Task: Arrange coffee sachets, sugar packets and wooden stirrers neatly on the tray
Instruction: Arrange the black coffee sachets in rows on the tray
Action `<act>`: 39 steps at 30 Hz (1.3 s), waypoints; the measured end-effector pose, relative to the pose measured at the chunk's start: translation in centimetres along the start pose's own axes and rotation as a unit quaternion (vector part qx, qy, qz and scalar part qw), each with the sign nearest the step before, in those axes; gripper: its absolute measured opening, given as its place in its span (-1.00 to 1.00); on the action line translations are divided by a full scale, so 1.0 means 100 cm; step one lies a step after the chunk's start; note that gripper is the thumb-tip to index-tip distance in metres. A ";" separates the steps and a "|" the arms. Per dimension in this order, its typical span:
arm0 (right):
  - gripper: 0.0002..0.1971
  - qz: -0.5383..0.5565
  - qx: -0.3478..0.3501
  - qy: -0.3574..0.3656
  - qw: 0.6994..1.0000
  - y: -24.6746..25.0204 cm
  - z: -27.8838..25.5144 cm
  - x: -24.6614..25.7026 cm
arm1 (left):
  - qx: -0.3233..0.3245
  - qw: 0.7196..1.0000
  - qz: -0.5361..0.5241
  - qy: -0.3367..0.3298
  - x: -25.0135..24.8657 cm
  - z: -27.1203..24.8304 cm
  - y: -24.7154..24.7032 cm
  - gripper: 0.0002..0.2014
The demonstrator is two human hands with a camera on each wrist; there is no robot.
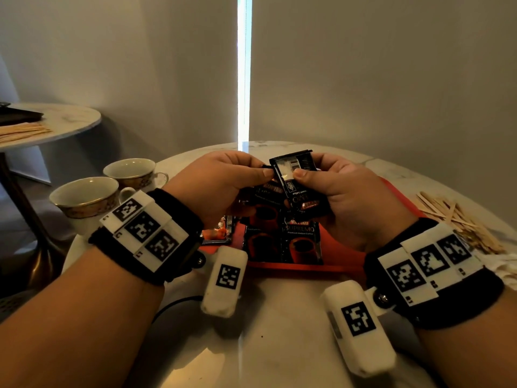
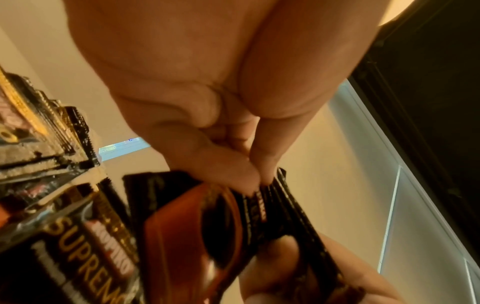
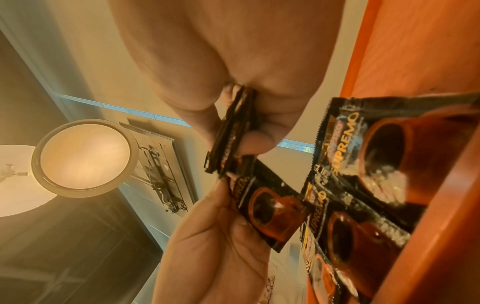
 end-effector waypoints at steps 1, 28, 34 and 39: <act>-0.61 0.001 0.002 0.002 1.000 0.001 0.000 0.000 | -0.006 1.000 -0.007 -0.002 -0.001 -0.001 0.002 -0.94; -0.61 0.024 -0.228 -0.039 0.973 0.106 0.017 -0.038 | -0.123 0.968 0.051 0.211 0.039 -0.015 0.075 -0.91; -0.54 0.025 -0.226 -0.036 0.973 0.109 0.020 -0.040 | -0.135 0.960 0.088 0.228 0.039 -0.018 0.078 -0.90; -0.53 0.028 -0.227 -0.034 0.973 0.110 0.020 -0.040 | -0.142 0.952 0.120 0.241 0.038 -0.019 0.081 -0.90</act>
Point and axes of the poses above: each hand's wrist, its own z-axis towards the middle knuckle, its own y-axis out of the back of the hand, x = y × z, the point moved 6 cm from there along z, towards the middle knuckle, and after that the axes turned 13 degrees about x, right-handed, at the moved point
